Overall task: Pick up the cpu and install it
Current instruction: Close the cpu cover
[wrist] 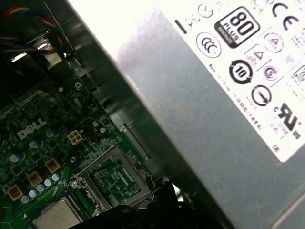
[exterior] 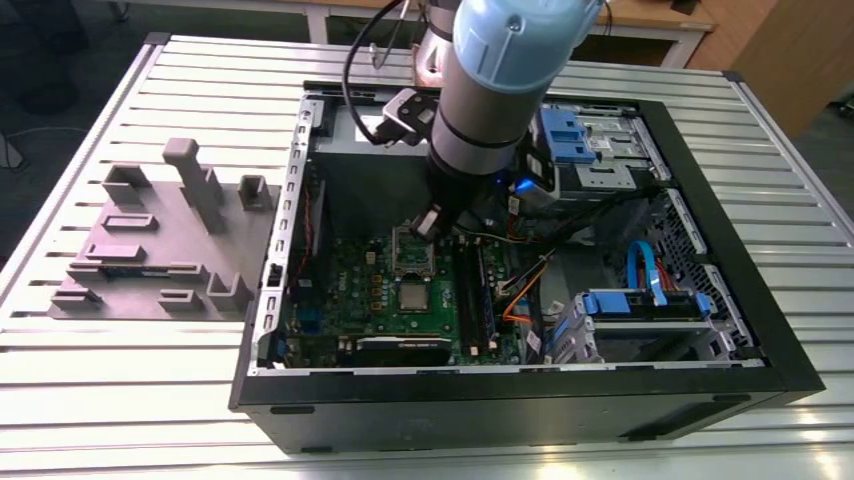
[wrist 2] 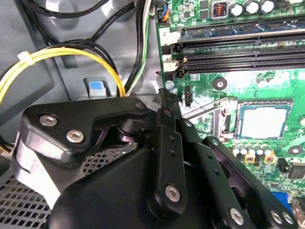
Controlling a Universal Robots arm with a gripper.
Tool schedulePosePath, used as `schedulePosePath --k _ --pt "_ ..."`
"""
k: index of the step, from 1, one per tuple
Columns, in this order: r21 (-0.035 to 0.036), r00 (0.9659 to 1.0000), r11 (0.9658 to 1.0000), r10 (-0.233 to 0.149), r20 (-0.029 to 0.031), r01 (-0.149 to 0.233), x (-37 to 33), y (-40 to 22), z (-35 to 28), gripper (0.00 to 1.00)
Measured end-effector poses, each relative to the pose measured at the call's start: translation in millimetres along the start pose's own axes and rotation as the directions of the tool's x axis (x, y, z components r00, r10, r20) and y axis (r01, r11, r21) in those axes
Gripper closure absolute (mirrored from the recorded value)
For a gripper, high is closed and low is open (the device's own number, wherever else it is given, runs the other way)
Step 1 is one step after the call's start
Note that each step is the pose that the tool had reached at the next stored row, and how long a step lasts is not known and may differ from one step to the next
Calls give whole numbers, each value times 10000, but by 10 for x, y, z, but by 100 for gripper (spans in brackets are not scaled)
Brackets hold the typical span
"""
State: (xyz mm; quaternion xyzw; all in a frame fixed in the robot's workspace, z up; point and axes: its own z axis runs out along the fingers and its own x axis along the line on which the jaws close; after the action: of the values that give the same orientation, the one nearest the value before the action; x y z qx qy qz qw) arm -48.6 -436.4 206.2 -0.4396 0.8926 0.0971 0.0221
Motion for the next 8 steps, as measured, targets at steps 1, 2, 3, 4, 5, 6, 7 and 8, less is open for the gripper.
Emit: schedulePosePath --k 1,2,3,4,5,6,7,8 --pt "3 10000 10000 0 -4 0 -1 1 -8 89" --pt "9 10000 10000 1 -14 -1 -2 3 -17 89" --pt "19 10000 10000 3 -30 -3 -4 4 -22 89" --pt "29 10000 10000 5 -56 -5 -4 5 -30 89" --pt "38 10000 10000 9 -87 -9 -5 6 -38 89" --pt "49 9999 10000 13 -121 -12 -6 7 -44 89" --pt "70 9999 10000 18 -165 -16 -7 9 -51 89" --pt "100 9997 9999 25 -229 -22 -8 10 -58 89"
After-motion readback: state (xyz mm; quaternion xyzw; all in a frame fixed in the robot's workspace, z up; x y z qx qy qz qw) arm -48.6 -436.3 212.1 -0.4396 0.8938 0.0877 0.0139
